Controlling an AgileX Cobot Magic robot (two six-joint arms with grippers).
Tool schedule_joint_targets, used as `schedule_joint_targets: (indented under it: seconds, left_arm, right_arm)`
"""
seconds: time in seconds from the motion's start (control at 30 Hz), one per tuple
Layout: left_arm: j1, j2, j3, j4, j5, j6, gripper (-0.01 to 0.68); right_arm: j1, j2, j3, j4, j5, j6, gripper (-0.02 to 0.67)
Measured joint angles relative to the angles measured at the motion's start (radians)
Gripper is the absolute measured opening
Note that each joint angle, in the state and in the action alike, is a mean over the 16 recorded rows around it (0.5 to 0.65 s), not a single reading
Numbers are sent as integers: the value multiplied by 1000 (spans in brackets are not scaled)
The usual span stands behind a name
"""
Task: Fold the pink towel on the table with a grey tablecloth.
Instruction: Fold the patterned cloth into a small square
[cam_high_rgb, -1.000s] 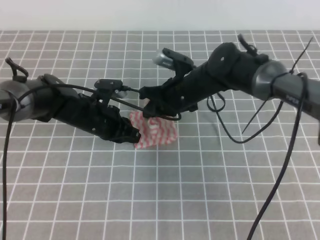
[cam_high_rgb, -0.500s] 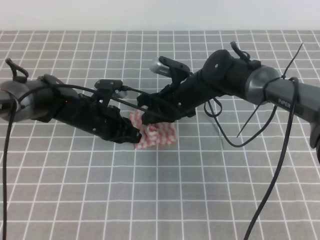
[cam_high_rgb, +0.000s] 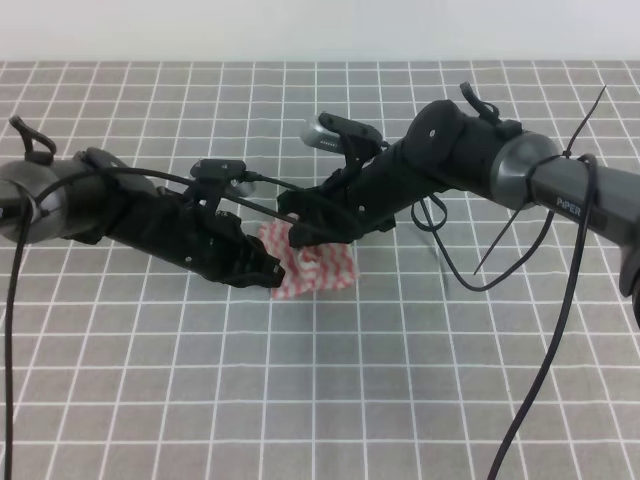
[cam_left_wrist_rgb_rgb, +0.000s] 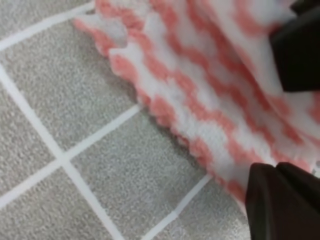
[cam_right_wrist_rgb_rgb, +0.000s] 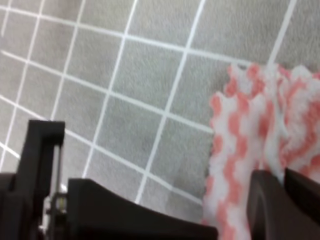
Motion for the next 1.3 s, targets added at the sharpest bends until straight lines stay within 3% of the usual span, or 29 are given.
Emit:
schedule_joint_targets:
  seconds: [0.3, 0.87, 1.3]
  left_arm:
    - [14, -28, 1, -4, -8, 0, -2]
    - [55, -57, 0, -10, -22, 1, -2]
    - [57, -83, 1, -12, -51, 7, -2]
  right_arm:
    - [0, -2, 0, -4, 7, 0, 11]
    - [-1, 0, 0, 41, 48, -1, 220]
    - [0, 0, 0, 34, 76, -3, 149]
